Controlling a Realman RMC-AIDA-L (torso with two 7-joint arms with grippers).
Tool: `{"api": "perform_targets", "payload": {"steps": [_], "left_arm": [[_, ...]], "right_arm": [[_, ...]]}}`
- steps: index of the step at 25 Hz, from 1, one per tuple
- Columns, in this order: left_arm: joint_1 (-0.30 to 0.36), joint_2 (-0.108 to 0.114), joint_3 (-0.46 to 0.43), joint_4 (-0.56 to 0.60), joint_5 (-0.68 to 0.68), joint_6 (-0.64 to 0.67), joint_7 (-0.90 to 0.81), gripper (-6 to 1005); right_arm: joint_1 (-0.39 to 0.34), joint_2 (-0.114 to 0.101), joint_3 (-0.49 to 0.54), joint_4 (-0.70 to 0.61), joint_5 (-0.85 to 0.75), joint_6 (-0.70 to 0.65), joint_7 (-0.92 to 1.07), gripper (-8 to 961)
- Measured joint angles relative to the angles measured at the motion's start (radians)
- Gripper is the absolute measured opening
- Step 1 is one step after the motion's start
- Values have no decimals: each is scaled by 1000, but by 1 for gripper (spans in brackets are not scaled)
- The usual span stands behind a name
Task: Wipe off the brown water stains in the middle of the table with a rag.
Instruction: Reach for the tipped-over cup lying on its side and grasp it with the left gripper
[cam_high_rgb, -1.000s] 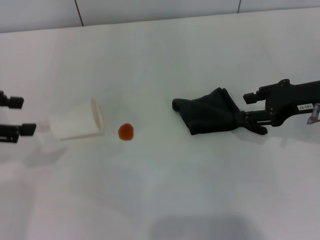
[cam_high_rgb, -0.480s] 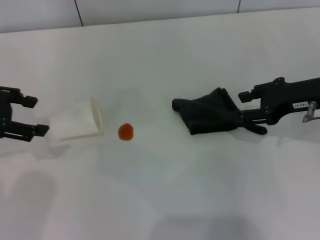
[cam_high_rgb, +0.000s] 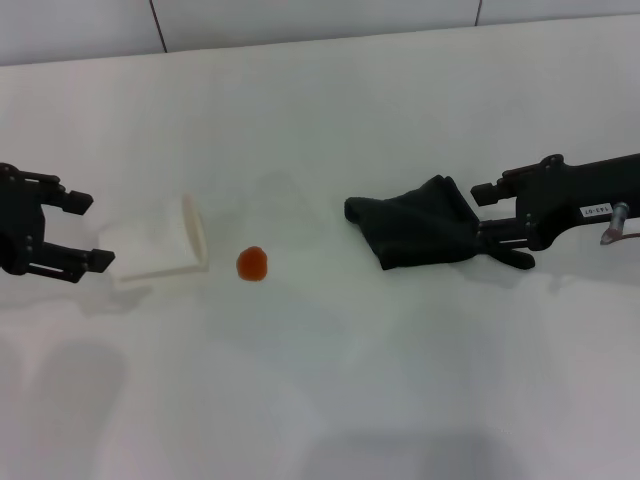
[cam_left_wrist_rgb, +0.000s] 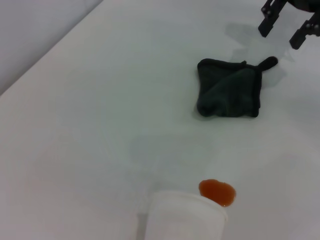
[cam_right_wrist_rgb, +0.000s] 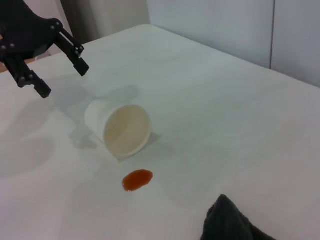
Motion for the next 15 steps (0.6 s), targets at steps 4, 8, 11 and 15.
{"api": "perform_targets", "payload": {"steps": [4, 8, 11, 15], "left_arm": [[-5, -10, 0, 2, 0, -4, 4, 792], [-8, -15, 0, 2, 3, -14, 5, 793], [-9, -18, 0, 11, 5, -33, 3, 793], [-11, -19, 0, 34, 14, -45, -2, 794]], "right_arm": [[0, 0, 0, -2, 0, 0, 0, 560], [4, 0, 1, -3, 0, 0, 1, 560], [7, 0, 1, -2, 0, 0, 1, 559], [10, 0, 1, 3, 0, 0, 1, 559]]}}
